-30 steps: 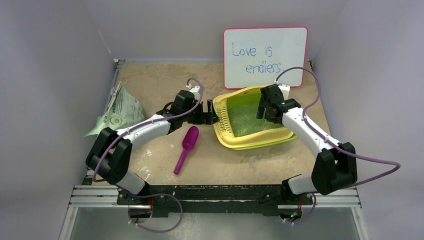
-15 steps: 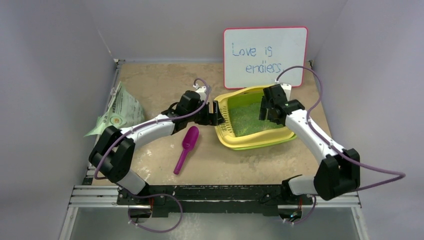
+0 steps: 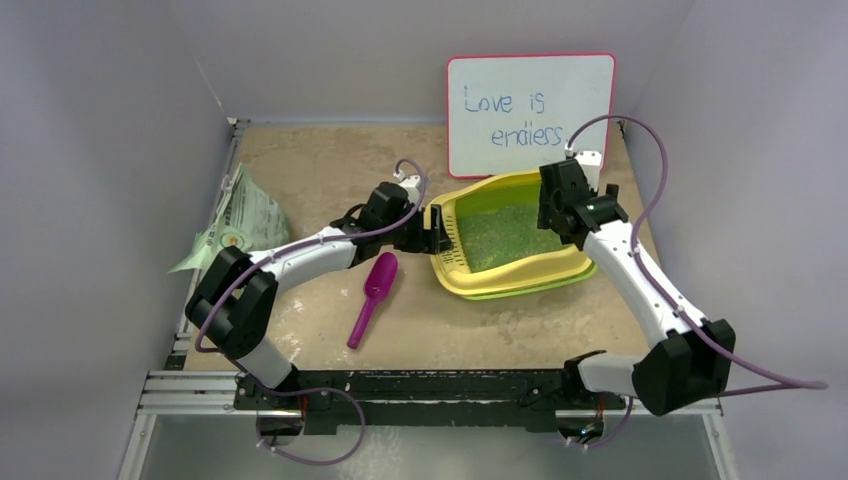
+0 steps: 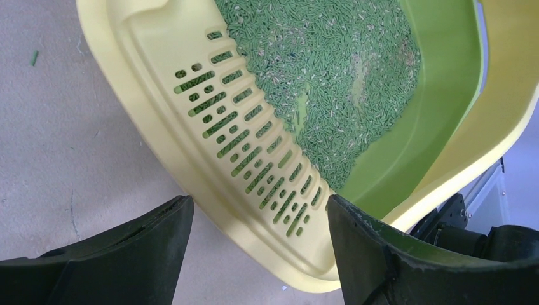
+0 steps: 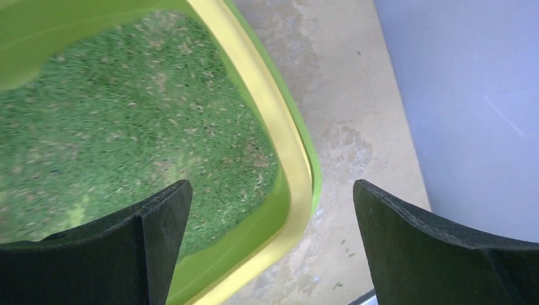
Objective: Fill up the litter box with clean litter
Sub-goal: Adjust the litter box at the center of the board.
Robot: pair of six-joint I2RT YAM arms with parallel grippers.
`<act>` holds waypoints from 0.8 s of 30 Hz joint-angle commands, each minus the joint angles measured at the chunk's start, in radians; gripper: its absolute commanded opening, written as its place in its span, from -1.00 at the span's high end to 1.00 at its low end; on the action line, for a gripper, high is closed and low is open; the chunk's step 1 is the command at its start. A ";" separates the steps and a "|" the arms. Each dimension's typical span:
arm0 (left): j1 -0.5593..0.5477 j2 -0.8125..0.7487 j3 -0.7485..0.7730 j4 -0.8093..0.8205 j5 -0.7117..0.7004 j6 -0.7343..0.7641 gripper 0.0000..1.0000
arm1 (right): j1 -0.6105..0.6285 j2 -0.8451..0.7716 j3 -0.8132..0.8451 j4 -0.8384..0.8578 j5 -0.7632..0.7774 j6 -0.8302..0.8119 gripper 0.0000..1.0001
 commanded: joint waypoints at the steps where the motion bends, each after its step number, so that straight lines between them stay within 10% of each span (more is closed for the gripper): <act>1: -0.008 0.001 0.048 0.028 0.005 0.015 -0.52 | -0.024 0.094 -0.003 -0.011 0.108 -0.049 -0.98; 24: -0.016 -0.011 0.055 -0.001 0.090 0.046 -0.53 | -0.118 0.053 -0.037 0.019 0.212 -0.192 -0.98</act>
